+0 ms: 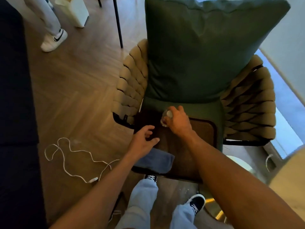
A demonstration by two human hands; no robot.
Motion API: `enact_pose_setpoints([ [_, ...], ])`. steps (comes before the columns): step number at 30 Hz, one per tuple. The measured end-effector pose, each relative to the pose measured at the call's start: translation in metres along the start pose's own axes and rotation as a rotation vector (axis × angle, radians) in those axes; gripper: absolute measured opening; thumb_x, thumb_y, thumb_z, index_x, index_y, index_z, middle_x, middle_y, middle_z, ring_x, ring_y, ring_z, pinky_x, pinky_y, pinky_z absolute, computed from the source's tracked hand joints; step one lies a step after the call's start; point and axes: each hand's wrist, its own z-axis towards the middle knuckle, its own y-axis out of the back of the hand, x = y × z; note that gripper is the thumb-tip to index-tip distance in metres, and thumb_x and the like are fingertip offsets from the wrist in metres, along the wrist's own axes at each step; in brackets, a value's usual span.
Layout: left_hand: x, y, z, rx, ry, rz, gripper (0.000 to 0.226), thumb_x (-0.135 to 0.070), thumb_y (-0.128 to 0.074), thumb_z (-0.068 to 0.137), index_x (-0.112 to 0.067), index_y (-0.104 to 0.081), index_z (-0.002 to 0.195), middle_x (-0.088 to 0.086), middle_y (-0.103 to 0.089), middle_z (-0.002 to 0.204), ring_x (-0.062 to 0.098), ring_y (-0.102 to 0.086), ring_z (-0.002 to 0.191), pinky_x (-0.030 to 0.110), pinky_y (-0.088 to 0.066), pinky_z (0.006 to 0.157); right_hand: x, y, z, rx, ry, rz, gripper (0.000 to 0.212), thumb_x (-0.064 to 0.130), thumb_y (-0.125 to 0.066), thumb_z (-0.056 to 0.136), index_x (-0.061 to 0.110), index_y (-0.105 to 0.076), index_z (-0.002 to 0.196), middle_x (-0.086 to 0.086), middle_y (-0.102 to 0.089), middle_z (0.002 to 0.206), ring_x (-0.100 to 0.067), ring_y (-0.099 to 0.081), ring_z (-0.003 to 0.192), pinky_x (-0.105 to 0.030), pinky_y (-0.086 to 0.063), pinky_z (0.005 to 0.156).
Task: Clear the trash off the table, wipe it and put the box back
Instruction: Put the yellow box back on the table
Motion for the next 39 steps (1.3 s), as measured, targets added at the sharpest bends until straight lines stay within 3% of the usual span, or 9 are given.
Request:
enact_pose_setpoints([
  [4,-0.004,0.0,0.005,0.026,-0.033,0.025,0.071,-0.025,-0.078,0.077,-0.031,-0.041,0.138,-0.005,-0.047,0.131,0.01,-0.043,0.122,0.028,-0.042,0.098,0.004,0.014,-0.008,0.022,0.092,-0.092,0.04,0.021,-0.058,0.092,0.01,-0.047,0.129,-0.012,-0.04,0.13,-0.034,-0.055,0.108,-0.043,-0.048,0.093],
  [9,-0.023,-0.007,0.003,0.038,-0.166,0.161,0.086,-0.032,-0.082,0.071,-0.031,-0.034,0.142,-0.001,-0.037,0.144,0.016,-0.039,0.13,0.029,-0.04,0.1,0.009,0.055,-0.054,-0.063,0.199,-0.005,0.027,0.03,-0.057,0.092,0.015,-0.054,0.114,-0.003,-0.05,0.112,-0.019,-0.054,0.098,-0.036,-0.049,0.085],
  [16,-0.068,-0.028,-0.041,0.04,-0.526,0.045,0.075,-0.029,-0.084,0.067,-0.035,-0.043,0.13,-0.005,-0.052,0.129,0.01,-0.053,0.118,0.031,-0.051,0.095,0.009,0.117,-0.139,-0.189,0.212,0.243,0.016,0.037,-0.063,0.086,0.027,-0.053,0.093,0.008,-0.05,0.092,-0.006,-0.05,0.083,-0.023,-0.047,0.073],
  [20,-0.101,-0.05,-0.075,0.049,-0.658,0.031,0.072,-0.039,-0.08,0.069,-0.022,-0.048,0.131,-0.004,-0.057,0.126,0.013,-0.057,0.116,0.036,-0.053,0.092,-0.009,0.147,-0.187,-0.336,0.201,0.298,0.018,0.039,-0.069,0.081,0.033,-0.055,0.09,0.011,-0.053,0.089,-0.005,-0.053,0.083,-0.019,-0.047,0.073],
  [25,-0.148,-0.097,-0.116,0.122,-0.747,0.043,0.071,-0.041,-0.08,0.068,-0.023,-0.05,0.13,-0.006,-0.058,0.123,0.011,-0.06,0.11,0.031,-0.056,0.086,-0.057,0.179,-0.249,-0.546,0.161,0.513,0.036,0.052,-0.067,0.081,0.029,-0.058,0.107,0.006,-0.061,0.102,-0.005,-0.059,0.093,-0.016,-0.049,0.081],
  [28,-0.177,-0.135,-0.143,0.179,-0.775,0.025,0.069,-0.035,-0.082,0.069,-0.026,-0.05,0.13,-0.007,-0.06,0.121,0.007,-0.061,0.107,0.02,-0.053,0.084,-0.102,0.195,-0.294,-0.544,0.047,0.654,0.052,0.054,-0.055,0.079,0.031,-0.052,0.125,0.012,-0.056,0.117,-0.002,-0.057,0.104,-0.013,-0.047,0.082],
  [31,-0.206,-0.182,-0.167,0.271,-0.817,0.032,0.069,-0.036,-0.082,0.07,-0.025,-0.052,0.131,-0.008,-0.061,0.122,0.004,-0.06,0.109,0.012,-0.049,0.084,-0.157,0.199,-0.336,-0.496,-0.013,0.789,0.042,0.047,-0.059,0.088,0.038,-0.047,0.127,0.01,-0.054,0.126,-0.006,-0.055,0.112,-0.018,-0.05,0.086],
  [36,-0.254,-0.277,-0.211,0.386,-0.953,0.121,0.056,-0.041,-0.082,0.068,-0.047,-0.053,0.116,-0.02,-0.063,0.11,-0.001,-0.059,0.102,0.013,-0.049,0.082,-0.225,0.205,-0.396,-0.597,-0.076,0.968,0.061,0.056,-0.068,0.078,0.04,-0.044,0.132,0.015,-0.057,0.129,-0.004,-0.057,0.114,-0.025,-0.053,0.091],
  [39,-0.27,-0.34,-0.235,0.458,-0.988,0.184,0.064,-0.043,-0.081,0.066,-0.043,-0.052,0.123,-0.017,-0.062,0.115,0.002,-0.059,0.103,0.019,-0.052,0.085,-0.264,0.216,-0.425,-0.743,-0.14,1.01,0.062,0.051,-0.074,0.072,0.041,-0.047,0.127,0.018,-0.059,0.124,-0.003,-0.058,0.112,-0.021,-0.051,0.09],
])
